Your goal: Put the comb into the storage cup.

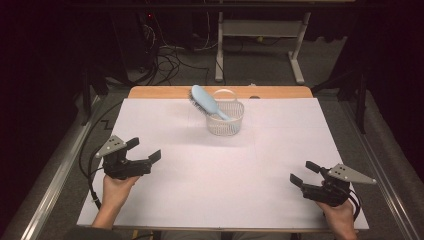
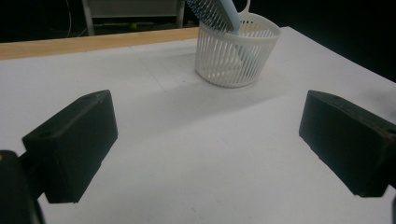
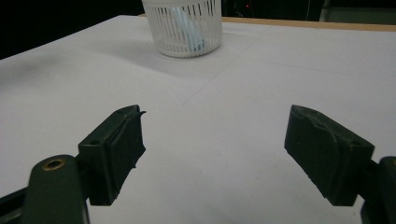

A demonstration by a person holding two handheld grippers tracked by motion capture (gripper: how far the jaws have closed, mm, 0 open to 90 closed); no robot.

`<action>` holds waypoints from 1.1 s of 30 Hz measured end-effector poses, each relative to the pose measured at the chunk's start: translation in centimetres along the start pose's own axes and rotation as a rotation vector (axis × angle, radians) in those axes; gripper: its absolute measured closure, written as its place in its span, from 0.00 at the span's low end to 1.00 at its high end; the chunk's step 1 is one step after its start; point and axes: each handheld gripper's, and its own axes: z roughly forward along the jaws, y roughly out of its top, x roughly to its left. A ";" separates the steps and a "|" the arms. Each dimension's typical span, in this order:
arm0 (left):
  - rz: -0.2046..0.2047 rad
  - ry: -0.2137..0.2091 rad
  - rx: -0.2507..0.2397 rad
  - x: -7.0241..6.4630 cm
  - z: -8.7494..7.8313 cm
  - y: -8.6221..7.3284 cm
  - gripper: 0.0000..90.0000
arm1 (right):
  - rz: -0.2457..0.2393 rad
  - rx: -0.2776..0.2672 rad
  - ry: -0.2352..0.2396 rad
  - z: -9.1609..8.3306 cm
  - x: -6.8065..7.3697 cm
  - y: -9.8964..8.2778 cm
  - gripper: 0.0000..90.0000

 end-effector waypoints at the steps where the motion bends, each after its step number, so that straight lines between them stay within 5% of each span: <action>1: 0.000 0.001 0.001 0.0 0.0 -0.1 0.04 | 0.000 0.000 0.000 0.0 0.0 0.0 0.22; 33: -0.030 0.006 -0.023 0.5 -0.5 -2.0 0.04 | 0.003 -0.001 -0.002 0.0 0.0 0.0 0.22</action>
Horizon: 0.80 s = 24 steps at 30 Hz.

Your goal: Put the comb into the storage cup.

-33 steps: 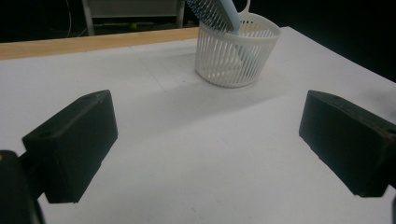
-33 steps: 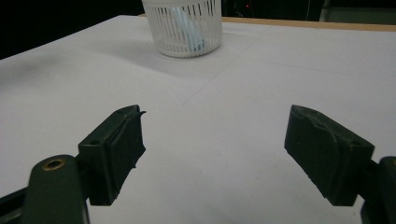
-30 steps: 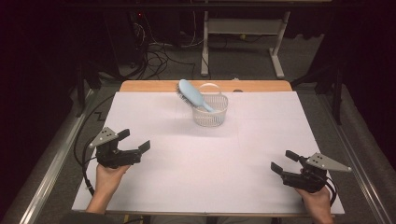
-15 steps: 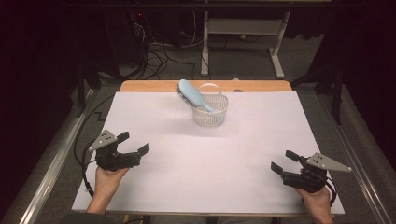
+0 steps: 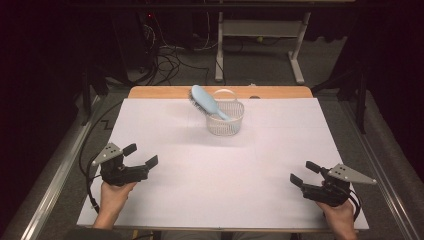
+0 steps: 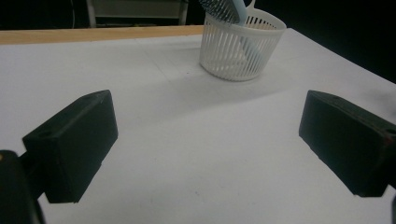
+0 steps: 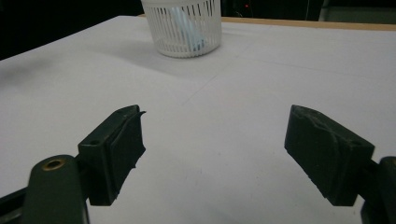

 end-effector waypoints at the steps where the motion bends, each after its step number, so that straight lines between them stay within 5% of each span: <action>1: -0.002 0.001 -0.001 0.0 0.0 -0.1 0.04 | -0.001 0.000 0.000 0.0 0.0 0.0 0.22; 24: 0.016 -0.008 0.010 -0.4 0.6 -1.6 0.05 | -0.002 -0.007 0.001 -0.2 0.0 0.0 0.22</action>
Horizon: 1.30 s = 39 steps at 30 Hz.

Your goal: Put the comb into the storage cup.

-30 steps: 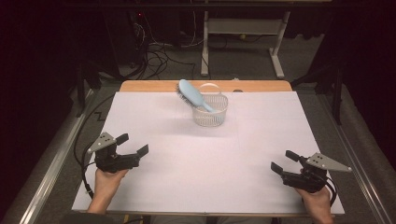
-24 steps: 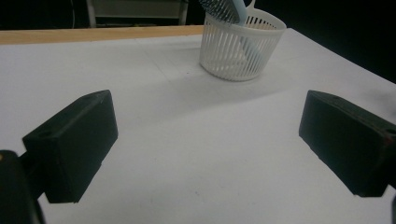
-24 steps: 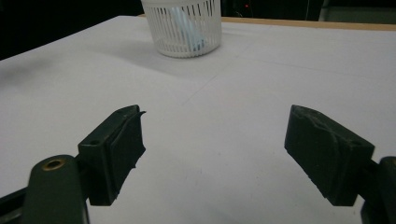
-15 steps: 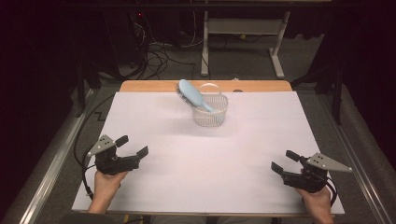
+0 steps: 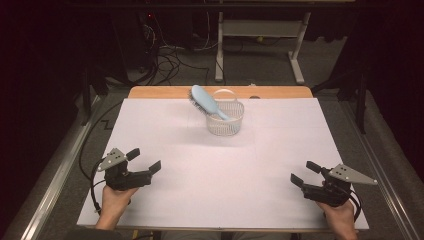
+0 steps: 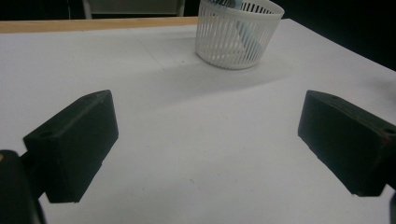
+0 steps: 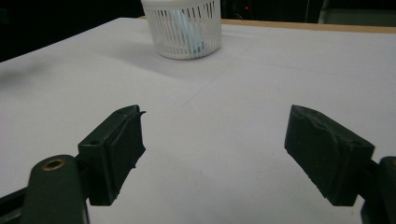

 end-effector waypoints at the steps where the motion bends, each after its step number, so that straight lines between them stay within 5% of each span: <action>1: -0.002 0.003 -0.001 0.0 0.0 -0.1 0.05 | 0.000 0.000 0.000 0.0 0.0 0.0 0.22; 32: -0.066 0.064 0.022 0.8 -0.2 -2.3 0.05 | -0.002 -0.005 -0.001 -0.2 0.1 0.0 0.22; 39: -0.056 0.076 0.042 0.6 0.1 -2.5 0.05 | -0.002 -0.003 0.001 -0.2 0.1 0.0 0.22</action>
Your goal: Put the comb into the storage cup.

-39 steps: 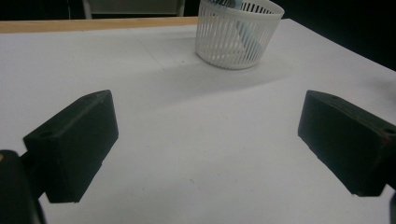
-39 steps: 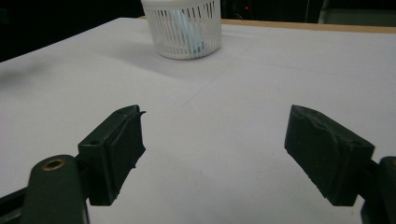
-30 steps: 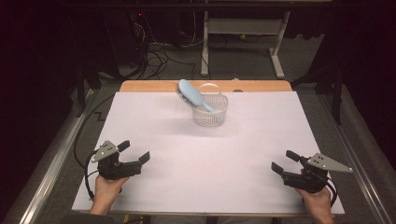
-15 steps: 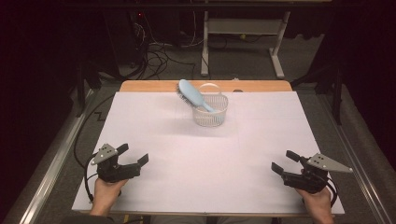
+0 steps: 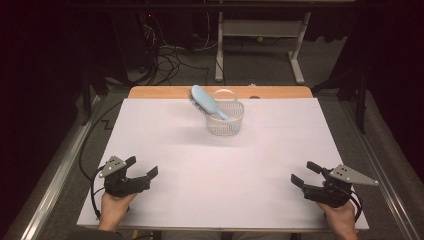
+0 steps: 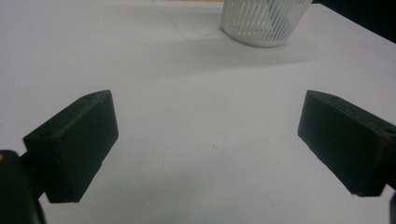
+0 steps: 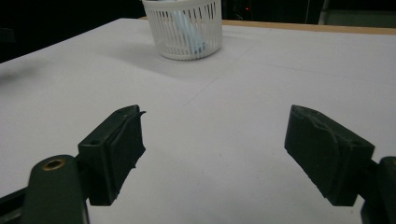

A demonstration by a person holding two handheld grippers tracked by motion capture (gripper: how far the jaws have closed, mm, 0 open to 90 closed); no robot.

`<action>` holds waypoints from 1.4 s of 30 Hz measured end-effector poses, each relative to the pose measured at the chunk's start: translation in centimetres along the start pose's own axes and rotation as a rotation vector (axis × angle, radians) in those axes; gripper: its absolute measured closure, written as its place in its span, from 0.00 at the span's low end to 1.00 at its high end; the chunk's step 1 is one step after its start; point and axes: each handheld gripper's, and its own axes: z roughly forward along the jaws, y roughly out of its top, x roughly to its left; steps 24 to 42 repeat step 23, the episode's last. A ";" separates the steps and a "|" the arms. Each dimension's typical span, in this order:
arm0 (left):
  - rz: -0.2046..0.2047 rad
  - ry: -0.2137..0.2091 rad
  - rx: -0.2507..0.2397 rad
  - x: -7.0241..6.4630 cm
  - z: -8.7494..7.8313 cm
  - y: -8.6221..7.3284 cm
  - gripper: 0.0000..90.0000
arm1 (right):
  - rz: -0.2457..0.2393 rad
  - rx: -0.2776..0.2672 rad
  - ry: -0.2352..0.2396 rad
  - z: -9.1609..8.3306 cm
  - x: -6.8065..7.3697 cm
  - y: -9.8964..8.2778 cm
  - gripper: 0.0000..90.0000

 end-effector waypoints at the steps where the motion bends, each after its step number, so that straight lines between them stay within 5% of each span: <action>1: -0.002 -0.002 0.000 0.0 0.0 0.0 0.05 | 0.001 0.000 0.001 0.0 0.0 0.0 0.22; 42: -0.024 -0.006 -0.016 0.3 -0.1 0.0 0.05 | 0.001 0.009 0.004 0.2 0.0 0.0 0.22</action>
